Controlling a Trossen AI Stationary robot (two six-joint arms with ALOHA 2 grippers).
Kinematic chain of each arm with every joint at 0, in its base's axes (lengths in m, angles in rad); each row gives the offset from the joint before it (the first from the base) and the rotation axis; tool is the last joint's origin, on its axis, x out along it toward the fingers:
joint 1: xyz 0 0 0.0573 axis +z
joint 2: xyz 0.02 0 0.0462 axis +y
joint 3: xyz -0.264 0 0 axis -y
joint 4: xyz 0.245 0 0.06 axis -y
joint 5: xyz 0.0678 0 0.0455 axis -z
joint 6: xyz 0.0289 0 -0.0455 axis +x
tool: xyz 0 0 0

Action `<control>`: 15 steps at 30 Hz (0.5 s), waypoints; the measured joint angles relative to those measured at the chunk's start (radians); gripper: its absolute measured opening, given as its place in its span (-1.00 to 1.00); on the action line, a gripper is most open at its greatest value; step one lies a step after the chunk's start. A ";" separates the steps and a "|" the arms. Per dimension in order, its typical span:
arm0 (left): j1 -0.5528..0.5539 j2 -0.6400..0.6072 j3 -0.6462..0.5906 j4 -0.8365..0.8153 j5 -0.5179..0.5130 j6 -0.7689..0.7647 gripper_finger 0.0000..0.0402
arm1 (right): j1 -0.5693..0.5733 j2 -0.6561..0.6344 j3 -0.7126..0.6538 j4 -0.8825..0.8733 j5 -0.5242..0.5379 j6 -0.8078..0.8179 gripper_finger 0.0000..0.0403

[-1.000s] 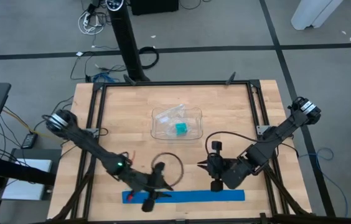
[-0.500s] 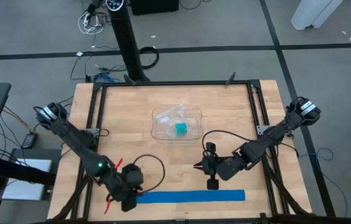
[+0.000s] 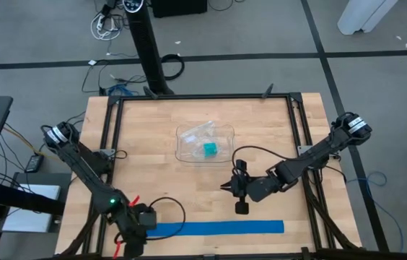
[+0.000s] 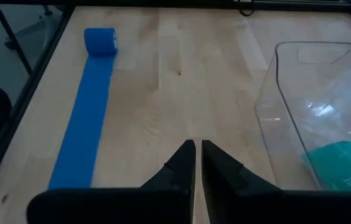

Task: Roll bandage
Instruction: Roll the blue bandage

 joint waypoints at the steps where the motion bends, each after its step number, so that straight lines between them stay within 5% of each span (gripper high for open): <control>1: 0.001 0.000 0.000 -0.031 0.006 0.008 -0.40 | -0.003 0.000 0.000 0.000 -0.001 -0.001 -0.88; 6: -0.007 0.005 0.000 -0.207 -0.025 0.042 -0.40 | -0.025 0.000 0.000 0.001 -0.003 -0.038 -0.88; 15: -0.032 0.054 0.029 -0.221 -0.160 0.261 -0.40 | -0.061 0.000 0.000 -0.007 -0.011 -0.046 -0.89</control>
